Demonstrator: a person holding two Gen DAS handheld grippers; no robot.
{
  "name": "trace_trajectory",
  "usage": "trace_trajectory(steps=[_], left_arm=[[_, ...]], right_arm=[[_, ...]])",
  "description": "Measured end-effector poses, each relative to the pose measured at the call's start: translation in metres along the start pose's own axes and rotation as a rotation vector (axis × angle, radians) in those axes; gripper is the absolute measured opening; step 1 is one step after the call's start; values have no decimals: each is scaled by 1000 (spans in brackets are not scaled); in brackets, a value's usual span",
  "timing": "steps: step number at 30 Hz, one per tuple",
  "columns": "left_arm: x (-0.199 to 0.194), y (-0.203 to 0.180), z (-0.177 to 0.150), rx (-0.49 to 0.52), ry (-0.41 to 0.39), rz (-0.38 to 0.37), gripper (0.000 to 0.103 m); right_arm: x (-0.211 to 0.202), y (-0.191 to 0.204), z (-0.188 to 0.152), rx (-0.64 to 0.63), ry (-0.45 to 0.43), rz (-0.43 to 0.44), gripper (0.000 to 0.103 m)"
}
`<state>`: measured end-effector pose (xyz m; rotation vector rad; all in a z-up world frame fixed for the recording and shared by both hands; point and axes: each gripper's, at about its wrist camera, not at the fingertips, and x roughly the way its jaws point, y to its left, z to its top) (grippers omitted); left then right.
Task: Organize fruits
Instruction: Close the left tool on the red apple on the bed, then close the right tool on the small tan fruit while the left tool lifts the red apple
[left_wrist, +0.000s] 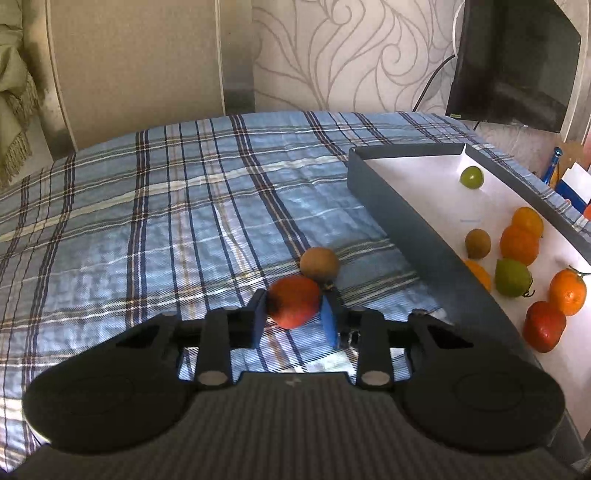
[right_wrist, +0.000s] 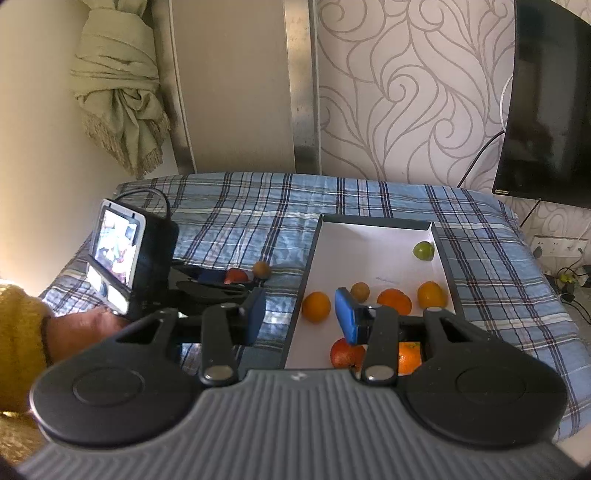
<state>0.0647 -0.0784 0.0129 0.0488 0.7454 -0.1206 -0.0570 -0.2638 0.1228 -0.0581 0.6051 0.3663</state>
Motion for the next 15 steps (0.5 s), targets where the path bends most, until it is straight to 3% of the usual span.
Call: trace_trajectory(steps=[15], left_arm=[[-55,34,-17,-38,-27,-11,35]], right_arm=[[78,31,19,-4,81,51,44]])
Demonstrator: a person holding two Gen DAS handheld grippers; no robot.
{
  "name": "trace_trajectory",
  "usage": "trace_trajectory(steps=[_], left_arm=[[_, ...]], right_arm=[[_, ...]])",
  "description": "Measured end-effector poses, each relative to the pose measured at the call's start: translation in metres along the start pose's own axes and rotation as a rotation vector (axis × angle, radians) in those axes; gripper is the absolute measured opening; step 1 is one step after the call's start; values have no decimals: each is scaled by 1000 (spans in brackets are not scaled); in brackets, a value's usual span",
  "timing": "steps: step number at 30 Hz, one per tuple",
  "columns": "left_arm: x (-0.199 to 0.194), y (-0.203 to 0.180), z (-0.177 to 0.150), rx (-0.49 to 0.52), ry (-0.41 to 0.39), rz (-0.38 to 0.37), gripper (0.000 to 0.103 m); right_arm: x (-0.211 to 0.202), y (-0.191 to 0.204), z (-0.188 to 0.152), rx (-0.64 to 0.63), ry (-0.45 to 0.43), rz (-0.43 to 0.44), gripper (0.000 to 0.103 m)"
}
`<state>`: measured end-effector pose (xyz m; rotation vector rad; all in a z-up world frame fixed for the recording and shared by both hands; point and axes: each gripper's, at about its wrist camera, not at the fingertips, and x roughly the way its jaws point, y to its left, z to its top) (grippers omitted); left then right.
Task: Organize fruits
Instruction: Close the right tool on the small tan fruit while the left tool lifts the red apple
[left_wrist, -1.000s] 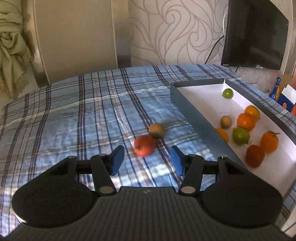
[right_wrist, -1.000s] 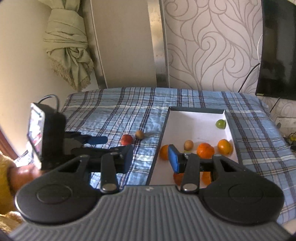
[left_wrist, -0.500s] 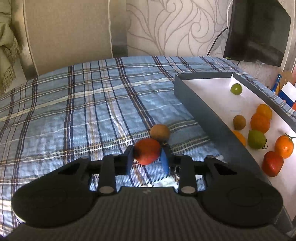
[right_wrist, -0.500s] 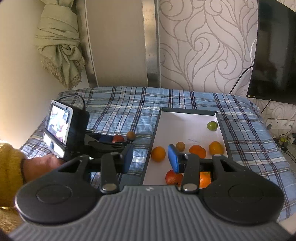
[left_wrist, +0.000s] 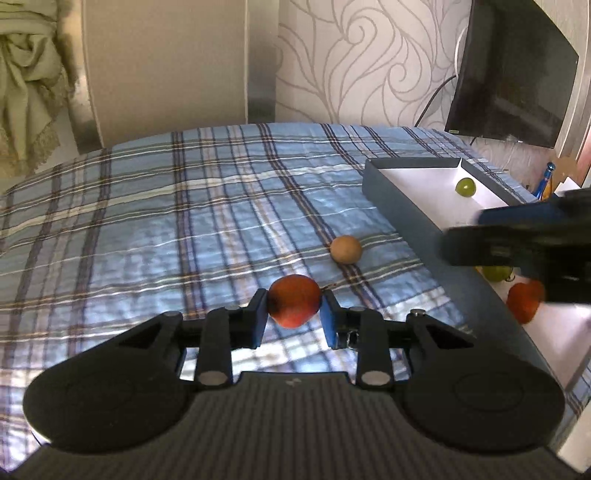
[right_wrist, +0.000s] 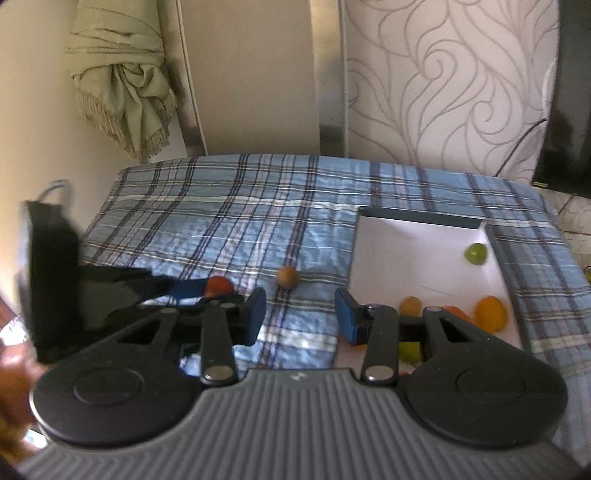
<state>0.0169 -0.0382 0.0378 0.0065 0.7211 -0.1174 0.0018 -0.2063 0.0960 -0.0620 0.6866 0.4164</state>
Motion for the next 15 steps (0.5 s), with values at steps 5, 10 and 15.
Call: trace_trajectory(steps=[5,10,15], left_arm=[[-18,18,-7,-10,-10,24,35],[-26,33,-17,-6,-5,30,35],[-21,46,-22,-10,15,15,35]], right_arm=[[41,11,10,11,55,11,43],[75,22,15,12,86,-43,43],[102,25,15,0,127,-112,38]])
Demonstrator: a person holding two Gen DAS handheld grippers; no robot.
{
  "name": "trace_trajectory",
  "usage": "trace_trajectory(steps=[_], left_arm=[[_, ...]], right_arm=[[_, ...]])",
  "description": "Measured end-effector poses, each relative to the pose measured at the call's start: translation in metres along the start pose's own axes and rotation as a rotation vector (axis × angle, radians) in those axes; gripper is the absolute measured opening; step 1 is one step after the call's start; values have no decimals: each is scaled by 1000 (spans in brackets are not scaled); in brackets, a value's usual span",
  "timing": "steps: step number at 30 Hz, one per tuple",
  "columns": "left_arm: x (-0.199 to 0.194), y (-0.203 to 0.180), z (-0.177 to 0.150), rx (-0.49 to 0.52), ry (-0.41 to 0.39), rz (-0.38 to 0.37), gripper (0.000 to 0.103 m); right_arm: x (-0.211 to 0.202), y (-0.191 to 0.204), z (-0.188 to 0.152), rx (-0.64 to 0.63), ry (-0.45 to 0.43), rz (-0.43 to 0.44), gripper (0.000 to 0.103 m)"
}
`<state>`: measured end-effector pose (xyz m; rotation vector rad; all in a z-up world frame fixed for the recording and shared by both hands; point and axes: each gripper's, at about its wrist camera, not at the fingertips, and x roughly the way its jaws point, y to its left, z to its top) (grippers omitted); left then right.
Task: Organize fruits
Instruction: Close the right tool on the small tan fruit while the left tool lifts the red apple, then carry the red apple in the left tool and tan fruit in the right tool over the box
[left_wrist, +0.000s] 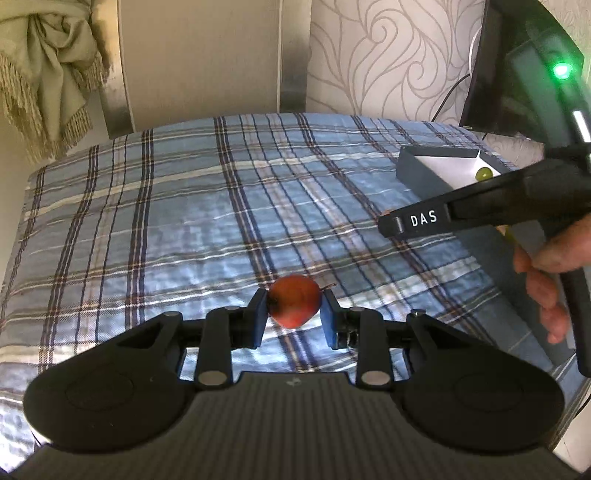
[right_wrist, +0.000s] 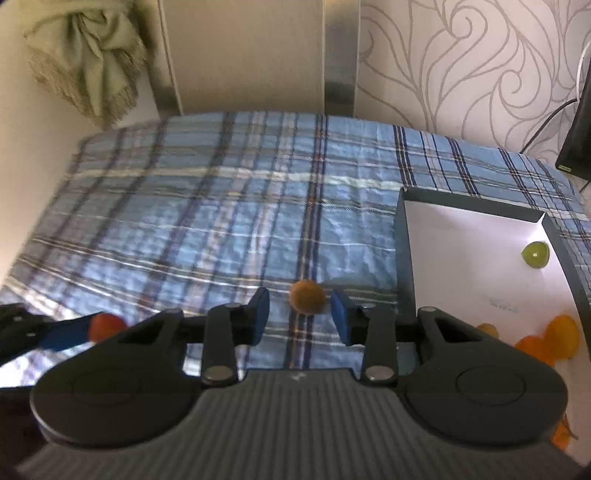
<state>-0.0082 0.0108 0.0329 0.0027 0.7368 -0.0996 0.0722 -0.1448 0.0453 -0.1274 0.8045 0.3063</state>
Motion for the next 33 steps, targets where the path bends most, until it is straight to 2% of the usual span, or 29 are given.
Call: trace_trajectory(steps=[5,7,12,18,23,28,33], left_arm=[[12,10,-4,2,35,-46,35],[15,13,-5,3,33,-60,35],[19,14,-4,35,17,-94,35],[19,15,-7,34,-3,-100,35],[19,15,1,-37,32,-132,35],[14,-3,3,-45,24,-86,35],[3,-34,7,-53,7,-36,35]], right_arm=[[14,2,1,-8,20,-34,34],[16,5,1,-8,32,-26,27],[12,15,-1,-37,28,-68,27],[-12,19,1,4,22,-61,27],[-36,22,0,14,6,-25,27],[-57,14,-3,15,-37,16,27],[-87,-11,-15,6,-83,35,27]])
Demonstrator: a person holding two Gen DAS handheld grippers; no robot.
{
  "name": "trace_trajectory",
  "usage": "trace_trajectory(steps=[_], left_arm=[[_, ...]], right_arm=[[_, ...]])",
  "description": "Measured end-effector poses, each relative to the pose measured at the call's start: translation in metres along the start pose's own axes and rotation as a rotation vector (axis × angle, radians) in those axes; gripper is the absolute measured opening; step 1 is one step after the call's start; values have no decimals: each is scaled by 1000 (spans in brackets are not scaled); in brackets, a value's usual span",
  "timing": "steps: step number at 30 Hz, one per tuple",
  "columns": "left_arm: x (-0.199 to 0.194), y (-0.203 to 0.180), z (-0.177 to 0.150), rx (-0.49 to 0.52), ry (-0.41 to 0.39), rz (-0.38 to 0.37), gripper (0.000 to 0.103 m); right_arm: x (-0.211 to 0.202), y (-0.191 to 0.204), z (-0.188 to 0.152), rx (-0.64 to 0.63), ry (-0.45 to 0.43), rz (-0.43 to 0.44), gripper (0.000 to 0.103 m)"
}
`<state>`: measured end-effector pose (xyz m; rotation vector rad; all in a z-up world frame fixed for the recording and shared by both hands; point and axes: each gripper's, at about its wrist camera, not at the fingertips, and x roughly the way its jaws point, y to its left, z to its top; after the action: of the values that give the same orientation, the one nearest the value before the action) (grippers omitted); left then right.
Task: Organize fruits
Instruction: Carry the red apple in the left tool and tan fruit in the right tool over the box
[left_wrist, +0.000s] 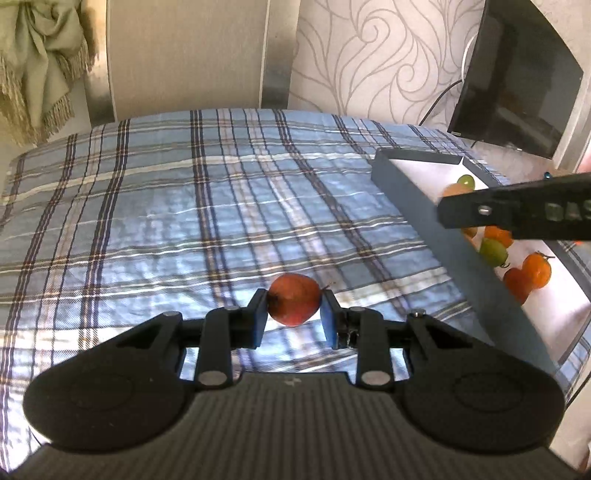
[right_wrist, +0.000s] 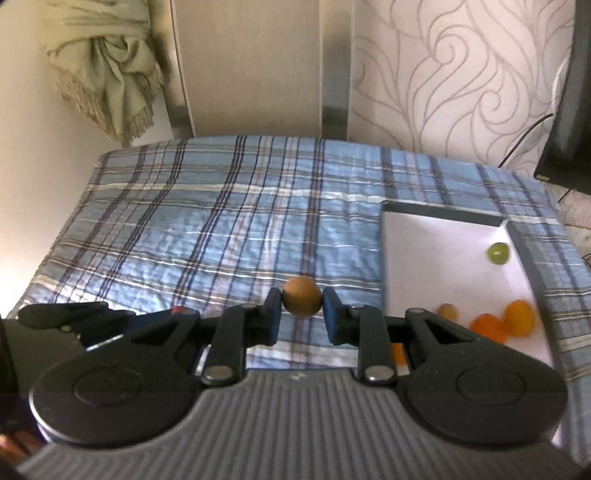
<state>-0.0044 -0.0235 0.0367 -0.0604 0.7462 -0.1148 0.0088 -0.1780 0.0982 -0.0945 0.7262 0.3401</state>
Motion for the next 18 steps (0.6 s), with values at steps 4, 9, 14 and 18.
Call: trace_trajectory(steps=[4,9,14,18], left_arm=[[-9,-34,6,19,-24,22,35],[-22,-82,14,43,-55,20,35],[-34,-130,12,67,-73,19,35],[-44,-160,6,75,-92,29,35]], right_arm=[[-29,-27,-12,2,-47,9,27],[-64,-62,-31,2,-84,22,27],[-91,-92,-48,-2,-126,23,27],[-102,-115,-60,0,-139,34,27]])
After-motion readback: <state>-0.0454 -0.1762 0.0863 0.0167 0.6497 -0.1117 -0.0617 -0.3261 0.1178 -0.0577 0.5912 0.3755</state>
